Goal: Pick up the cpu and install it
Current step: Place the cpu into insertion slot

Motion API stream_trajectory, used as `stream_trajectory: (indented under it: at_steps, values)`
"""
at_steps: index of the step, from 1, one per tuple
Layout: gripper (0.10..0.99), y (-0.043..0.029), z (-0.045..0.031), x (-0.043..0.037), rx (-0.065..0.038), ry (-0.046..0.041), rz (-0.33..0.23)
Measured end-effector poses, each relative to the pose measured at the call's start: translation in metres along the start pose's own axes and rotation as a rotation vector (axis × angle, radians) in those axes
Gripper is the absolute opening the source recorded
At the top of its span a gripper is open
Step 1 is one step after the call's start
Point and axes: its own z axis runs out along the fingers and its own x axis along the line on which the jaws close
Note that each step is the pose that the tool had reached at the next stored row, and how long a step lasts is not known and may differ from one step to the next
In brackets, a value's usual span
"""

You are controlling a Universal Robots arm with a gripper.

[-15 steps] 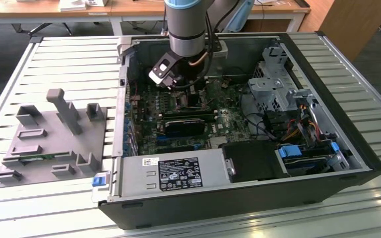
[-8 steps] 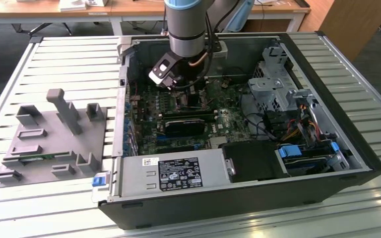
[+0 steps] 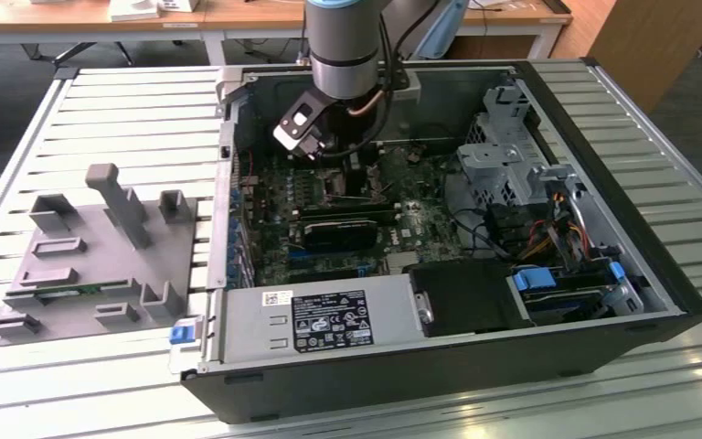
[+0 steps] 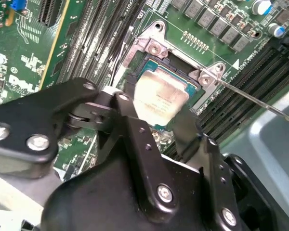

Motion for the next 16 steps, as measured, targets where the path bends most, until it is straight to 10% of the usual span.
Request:
stream_trajectory:
  at_steps: [12,16]
  values:
    - [0.114,0.0075,-0.0104,0.0002,0.037,0.0001,0.001]
    - [0.106,0.0081,-0.0122,0.0002,0.043,0.0,0.001]
